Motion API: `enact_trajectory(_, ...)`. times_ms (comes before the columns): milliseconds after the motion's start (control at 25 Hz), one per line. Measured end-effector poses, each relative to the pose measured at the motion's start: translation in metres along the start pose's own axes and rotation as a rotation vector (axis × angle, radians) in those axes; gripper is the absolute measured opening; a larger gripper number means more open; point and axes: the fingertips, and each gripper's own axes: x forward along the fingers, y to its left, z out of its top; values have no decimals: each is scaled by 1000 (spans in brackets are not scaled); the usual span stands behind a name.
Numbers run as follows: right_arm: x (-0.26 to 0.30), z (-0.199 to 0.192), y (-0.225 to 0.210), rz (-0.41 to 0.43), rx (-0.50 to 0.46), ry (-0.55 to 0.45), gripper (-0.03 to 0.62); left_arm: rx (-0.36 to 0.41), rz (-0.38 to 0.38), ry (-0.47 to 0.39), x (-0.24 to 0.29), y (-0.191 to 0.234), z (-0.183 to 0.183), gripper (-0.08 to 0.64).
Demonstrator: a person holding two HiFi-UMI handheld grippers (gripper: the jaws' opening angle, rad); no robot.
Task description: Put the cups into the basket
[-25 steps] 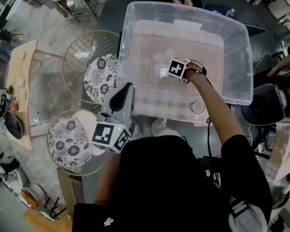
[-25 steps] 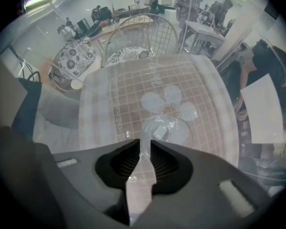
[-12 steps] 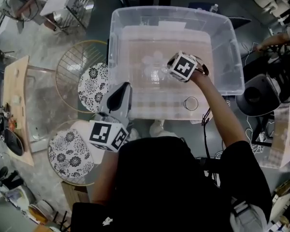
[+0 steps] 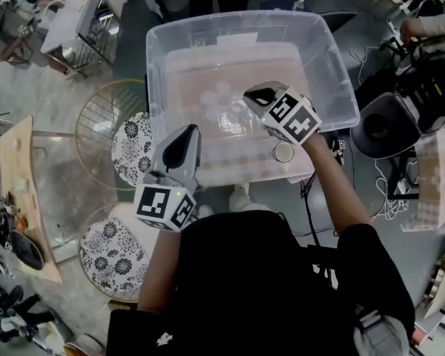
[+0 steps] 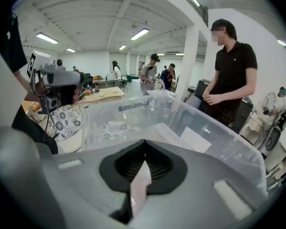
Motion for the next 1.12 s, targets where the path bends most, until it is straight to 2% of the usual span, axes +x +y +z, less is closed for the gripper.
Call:
enact_trajectory(320,-61,16,14,-156,63,-176,2,15,-108,13,10,-20,1,8)
enact_trajectory(400,-78,17,15,-221,95,-240,2,24,-137,17,13,-27,0,8)
enact_trajectory(520,-104,13,15,-327,134,-322,2,38,-180,23,17,-38,-2,8)
enact_trajectory(680,-127,2,23,-403,194,-393,2,50,-233,36,22,-53,-5,8)
enact_trajectory(840,-147,-8,35,-485,227,-439,2,62,-292,45,28,-73,-10,8)
enact_trajectory(1120,-173,-34,49,-549,328,-452,2,89,-399,75,36,-109,-18,8)
